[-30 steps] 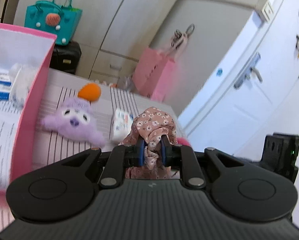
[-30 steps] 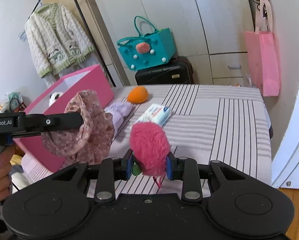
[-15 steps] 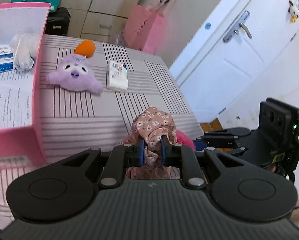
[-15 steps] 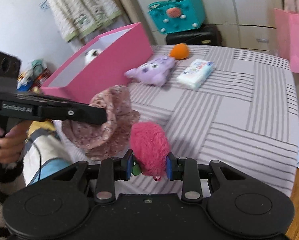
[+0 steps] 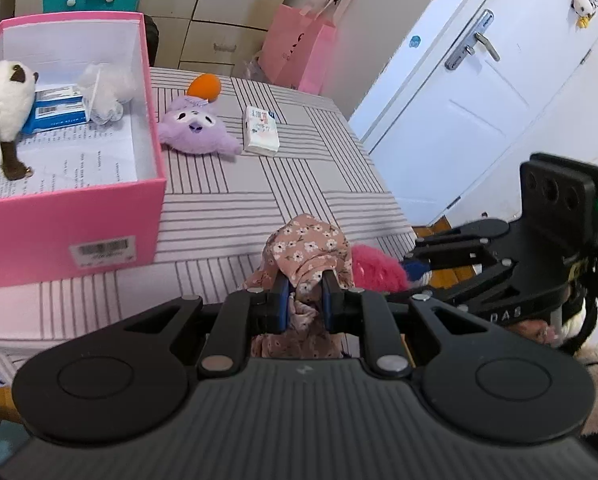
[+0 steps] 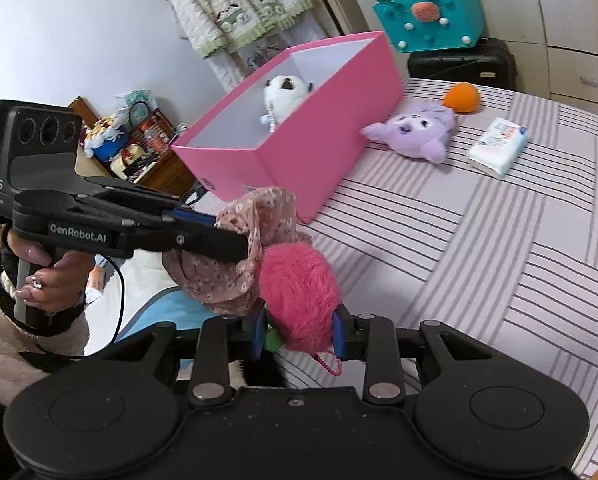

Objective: Organize soft objects
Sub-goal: 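Carry the floral cloth with the left gripper while the right gripper carries the pink puff toward the box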

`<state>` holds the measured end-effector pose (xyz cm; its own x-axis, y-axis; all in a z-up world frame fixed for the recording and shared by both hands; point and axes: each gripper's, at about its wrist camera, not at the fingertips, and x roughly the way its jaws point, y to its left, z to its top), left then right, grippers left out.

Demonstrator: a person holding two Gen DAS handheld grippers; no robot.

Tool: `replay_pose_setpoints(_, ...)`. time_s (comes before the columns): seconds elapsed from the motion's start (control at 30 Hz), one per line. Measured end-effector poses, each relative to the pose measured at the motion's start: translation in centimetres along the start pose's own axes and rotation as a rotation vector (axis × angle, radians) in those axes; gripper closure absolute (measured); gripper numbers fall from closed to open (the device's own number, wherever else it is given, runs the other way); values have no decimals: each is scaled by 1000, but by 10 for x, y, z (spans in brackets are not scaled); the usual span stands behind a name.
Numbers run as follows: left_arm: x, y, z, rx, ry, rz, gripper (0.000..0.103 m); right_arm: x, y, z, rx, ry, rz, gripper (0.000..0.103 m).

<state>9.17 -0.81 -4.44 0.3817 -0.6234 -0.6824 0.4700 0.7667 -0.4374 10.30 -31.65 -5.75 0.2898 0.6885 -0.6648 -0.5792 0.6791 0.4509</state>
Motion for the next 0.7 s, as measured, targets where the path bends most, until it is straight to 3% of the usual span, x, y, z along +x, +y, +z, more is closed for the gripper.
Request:
replay_pose_setpoints(0.2, -22, 2, -11, 25, 44, 7, 88, 6, 22, 3, -20, 37, 41, 66)
replay_pose_setpoints(0.37, -45, 5, -17, 38, 34, 22, 88, 12, 39, 10, -41, 59, 53, 66)
replay_pose_setpoints(0.53, -66, 12, -11, 66, -20, 43, 88, 12, 58, 26, -96, 29, 56, 66)
replay_pose_setpoints(0.7, -91, 27, 11, 101, -137, 80, 88, 15, 61, 50, -130, -29, 38, 66)
